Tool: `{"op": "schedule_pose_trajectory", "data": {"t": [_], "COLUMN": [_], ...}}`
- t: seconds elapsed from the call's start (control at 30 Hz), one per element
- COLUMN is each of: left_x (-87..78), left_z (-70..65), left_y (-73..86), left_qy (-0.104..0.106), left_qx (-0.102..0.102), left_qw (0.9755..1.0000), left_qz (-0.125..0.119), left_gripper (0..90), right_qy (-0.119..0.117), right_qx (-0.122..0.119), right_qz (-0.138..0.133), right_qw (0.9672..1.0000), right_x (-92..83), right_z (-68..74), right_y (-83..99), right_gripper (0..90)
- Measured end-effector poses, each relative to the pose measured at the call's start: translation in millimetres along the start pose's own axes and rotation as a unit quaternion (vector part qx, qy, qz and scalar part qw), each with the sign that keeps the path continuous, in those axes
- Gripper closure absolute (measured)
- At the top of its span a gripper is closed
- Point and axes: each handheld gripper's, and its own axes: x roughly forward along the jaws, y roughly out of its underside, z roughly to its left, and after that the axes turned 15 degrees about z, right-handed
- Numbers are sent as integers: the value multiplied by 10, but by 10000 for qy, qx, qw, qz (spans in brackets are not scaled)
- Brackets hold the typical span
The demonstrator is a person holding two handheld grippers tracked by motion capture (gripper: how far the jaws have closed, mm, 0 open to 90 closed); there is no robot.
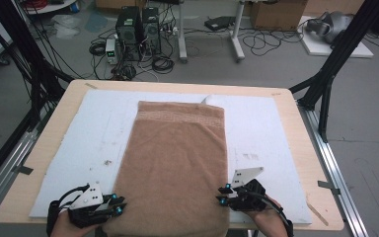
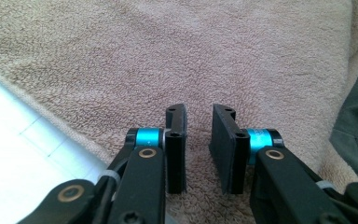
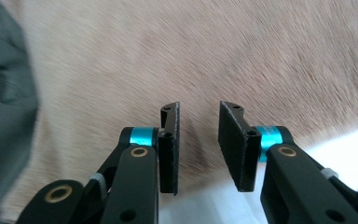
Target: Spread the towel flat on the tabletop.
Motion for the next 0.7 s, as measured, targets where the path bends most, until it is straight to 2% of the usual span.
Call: {"op": "schedule_pose_trajectory", "data": {"t": [0.1, 0.27, 0.33, 0.43, 0.47, 0.5, 0.6, 0.7], "left_x": [-9, 44, 53, 51, 51, 53, 44, 17], "left_z": [1, -14, -42, -41, -41, -60, -89, -112], "left_y": [-2, -23, -26, -20, -20, -25, -8, 24], "left_qy": [-44, 27, -92, -110, -110, -132, -229, -174], "left_qx": [64, 64, 115, 121, 121, 157, 184, 135], "left_qw": [10000, 10000, 9999, 9999, 9999, 9998, 9995, 9997], "left_qz": [-7, 2, -2, -48, -48, -53, -93, -119], "left_gripper": [670, 547, 588, 755, 783, 821, 852, 857], "right_qy": [-95, -209, -242, -228, -266, -299, -358, -414], "right_qx": [-251, -492, -514, -482, -433, -484, -563, -567], "right_qz": [-173, -60, 68, -15, -5, 2, 18, -15], "right_qw": [9995, 9986, 9984, 9986, 9987, 9984, 9978, 9975], "right_x": [-24, 83, 156, 184, 180, 177, 173, 146], "right_z": [128, 235, 233, 206, 197, 188, 186, 198], "right_y": [-51, -135, -152, -144, -141, -140, -146, -132], "right_gripper": [652, 610, 624, 730, 775, 824, 850, 858]}}
